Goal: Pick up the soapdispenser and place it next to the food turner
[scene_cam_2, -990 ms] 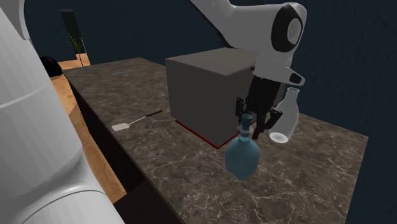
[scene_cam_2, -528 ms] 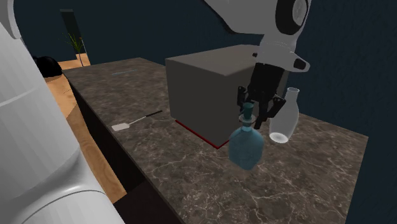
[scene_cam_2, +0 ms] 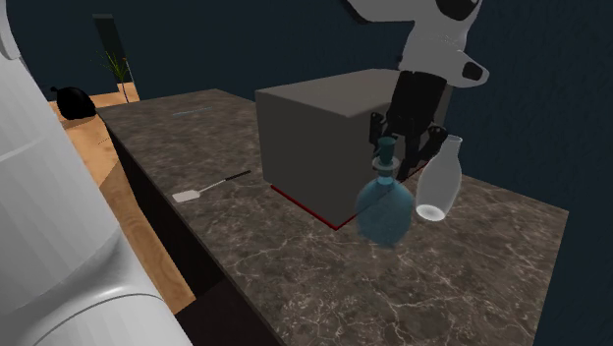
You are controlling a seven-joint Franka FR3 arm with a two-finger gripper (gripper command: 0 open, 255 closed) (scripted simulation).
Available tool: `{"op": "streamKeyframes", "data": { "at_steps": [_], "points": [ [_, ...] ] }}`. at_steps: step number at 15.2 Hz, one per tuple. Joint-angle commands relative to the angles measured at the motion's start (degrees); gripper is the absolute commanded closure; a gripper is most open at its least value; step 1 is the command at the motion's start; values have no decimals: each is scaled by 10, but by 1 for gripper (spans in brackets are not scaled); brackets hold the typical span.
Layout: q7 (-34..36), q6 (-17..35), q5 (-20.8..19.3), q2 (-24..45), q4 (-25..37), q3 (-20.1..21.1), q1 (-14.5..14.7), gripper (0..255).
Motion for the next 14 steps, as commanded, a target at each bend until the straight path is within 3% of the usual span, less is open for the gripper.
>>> {"op": "streamKeyframes", "data": {
  "at_steps": [1, 14],
  "points": [
    [0, -15, 0, -1, 15, 0, 0, 255],
    [-2, -117, 0, 6, 122, 1, 0, 255]
  ]
}}
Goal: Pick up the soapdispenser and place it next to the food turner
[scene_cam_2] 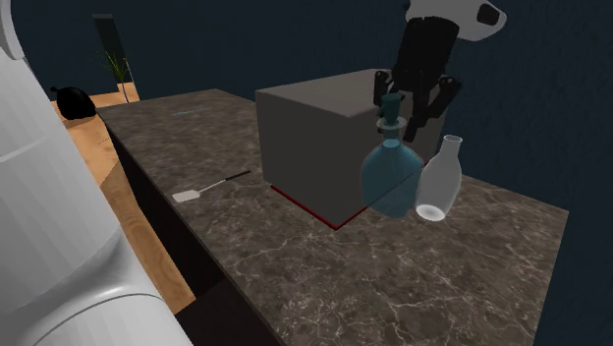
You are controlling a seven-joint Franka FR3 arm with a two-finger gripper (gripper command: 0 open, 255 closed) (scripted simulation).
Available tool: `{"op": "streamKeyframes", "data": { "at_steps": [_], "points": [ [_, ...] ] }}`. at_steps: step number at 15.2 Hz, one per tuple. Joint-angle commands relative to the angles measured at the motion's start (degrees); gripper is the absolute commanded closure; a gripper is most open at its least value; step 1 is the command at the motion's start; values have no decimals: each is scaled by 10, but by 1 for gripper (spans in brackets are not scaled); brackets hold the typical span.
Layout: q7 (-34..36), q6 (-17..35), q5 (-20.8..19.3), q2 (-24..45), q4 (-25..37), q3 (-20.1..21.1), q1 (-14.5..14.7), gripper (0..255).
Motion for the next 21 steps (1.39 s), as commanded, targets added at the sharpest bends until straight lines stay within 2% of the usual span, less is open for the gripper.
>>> {"op": "streamKeyframes", "data": {
  "at_steps": [1, 17, 21],
  "points": [
    [-2, -17, 0, 4, 21, -1, -1, 255],
    [-8, -155, 1, 50, 205, -2, -2, 255],
    [39, -154, 16, 26, 179, 18, 19, 255]
  ]
}}
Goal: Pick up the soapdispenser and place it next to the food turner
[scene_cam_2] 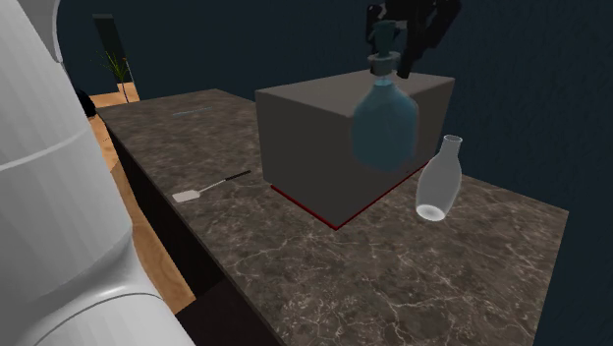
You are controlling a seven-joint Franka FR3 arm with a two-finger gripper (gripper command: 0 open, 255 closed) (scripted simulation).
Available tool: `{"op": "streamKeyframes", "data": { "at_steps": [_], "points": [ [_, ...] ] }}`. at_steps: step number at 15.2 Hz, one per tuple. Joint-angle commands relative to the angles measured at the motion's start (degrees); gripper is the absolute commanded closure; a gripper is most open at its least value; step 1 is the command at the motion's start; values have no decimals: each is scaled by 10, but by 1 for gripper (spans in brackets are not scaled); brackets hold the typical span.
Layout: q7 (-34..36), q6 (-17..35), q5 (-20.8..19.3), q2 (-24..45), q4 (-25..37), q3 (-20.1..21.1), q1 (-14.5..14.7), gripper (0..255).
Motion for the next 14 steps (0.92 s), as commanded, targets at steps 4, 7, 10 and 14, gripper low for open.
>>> {"op": "streamKeyframes", "data": {
  "at_steps": [4, 7, 10, 14],
  "points": [
    [76, 6, 28, -34, -39, 33, 32, 255],
    [123, 11, 47, -46, -53, 55, 51, 255],
    [171, 17, 66, -53, -62, 78, 70, 255],
    [234, 25, 91, -53, -63, 108, 96, 255]
  ]
}}
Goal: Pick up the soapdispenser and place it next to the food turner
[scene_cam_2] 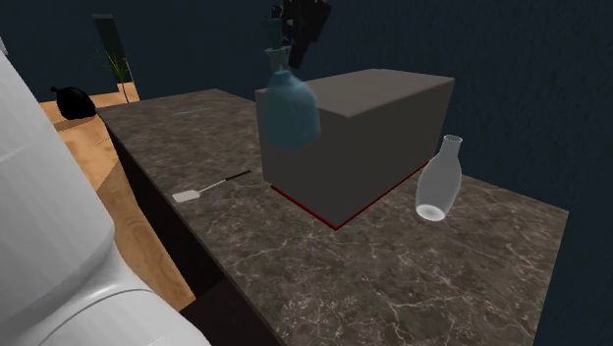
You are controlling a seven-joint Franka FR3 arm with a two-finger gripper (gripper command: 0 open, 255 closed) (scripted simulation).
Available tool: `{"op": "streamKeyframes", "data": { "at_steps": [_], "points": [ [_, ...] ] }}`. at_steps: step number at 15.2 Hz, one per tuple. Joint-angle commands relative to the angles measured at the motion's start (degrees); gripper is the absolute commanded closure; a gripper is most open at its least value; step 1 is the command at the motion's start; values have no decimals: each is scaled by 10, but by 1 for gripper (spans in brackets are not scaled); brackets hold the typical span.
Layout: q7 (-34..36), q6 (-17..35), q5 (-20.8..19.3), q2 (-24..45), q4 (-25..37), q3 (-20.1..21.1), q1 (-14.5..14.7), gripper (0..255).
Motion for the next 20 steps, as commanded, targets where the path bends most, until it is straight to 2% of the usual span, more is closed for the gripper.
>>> {"op": "streamKeyframes", "data": {
  "at_steps": [1, 11, 20],
  "points": [
    [33, 6, 13, -3, -4, 15, 13, 255],
    [193, 32, 56, 48, 49, 93, 82, 255],
    [343, 44, 51, 161, 178, 158, 166, 255]
  ]
}}
